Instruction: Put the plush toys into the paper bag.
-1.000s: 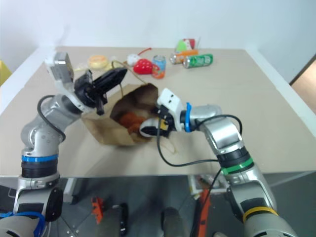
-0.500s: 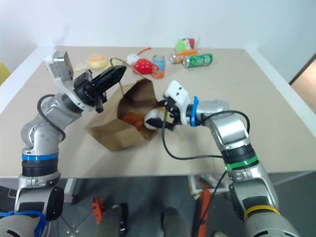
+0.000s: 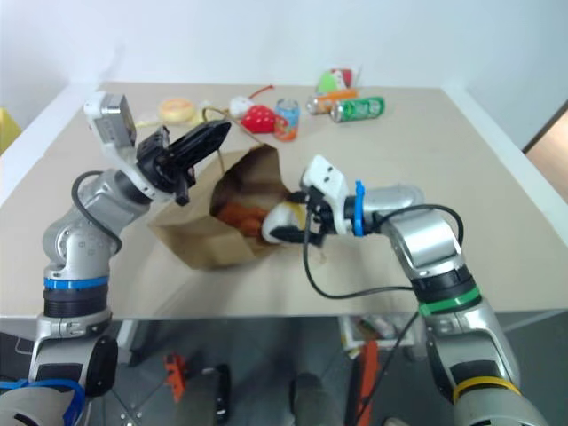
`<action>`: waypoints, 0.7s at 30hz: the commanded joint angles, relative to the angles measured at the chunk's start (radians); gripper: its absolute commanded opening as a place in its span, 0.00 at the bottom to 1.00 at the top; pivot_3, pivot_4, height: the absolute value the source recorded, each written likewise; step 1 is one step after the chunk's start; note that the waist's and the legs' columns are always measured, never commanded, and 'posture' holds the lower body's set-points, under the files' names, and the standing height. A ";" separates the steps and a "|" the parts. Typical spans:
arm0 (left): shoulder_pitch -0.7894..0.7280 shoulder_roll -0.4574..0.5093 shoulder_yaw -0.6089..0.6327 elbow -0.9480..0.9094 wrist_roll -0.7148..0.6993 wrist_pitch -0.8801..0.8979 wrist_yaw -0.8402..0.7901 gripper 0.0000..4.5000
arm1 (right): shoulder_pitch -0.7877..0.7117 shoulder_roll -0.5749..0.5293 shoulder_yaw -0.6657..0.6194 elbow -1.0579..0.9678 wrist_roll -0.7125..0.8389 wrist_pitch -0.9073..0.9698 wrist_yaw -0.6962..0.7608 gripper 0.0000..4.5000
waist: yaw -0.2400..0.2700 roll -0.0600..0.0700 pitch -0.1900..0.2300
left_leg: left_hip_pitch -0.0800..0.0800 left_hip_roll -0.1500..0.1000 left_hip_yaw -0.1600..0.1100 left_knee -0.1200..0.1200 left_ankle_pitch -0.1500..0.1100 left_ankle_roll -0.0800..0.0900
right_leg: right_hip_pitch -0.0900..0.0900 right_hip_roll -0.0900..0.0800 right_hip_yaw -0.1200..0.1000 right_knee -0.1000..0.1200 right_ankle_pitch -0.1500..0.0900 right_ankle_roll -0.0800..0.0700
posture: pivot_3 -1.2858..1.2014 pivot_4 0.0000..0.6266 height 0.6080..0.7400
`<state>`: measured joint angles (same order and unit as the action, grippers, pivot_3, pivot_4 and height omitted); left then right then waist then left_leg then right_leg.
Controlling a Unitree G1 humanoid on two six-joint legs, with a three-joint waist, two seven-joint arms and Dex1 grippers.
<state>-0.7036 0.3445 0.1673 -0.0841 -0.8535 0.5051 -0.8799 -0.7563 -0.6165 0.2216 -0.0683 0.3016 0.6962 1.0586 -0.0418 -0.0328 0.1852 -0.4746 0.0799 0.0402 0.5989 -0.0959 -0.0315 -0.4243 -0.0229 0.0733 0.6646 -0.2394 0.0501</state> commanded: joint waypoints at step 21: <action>0.010 0.005 -0.010 -0.047 0.020 -0.022 -0.020 0.00 | 0.010 -0.037 0.128 0.071 -0.209 -0.134 -0.041 0.98 | 0.000 0.000 0.000 | 0.000 0.000 0.000 0.001 0.000 0.000 | 0.000 0.000 0.000 0.000 0.000 -0.002 | 0.52 0.24 1.00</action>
<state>-0.6952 0.3383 0.1596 -0.0896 -0.8330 0.4998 -0.8845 -0.7257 -0.6570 0.3547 -0.0074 0.1144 0.5928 1.0322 -0.0419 -0.0328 0.1852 -0.4745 0.0798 0.0402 0.5994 -0.0958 -0.0316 -0.4243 -0.0229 0.0734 0.6646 -0.2397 0.0483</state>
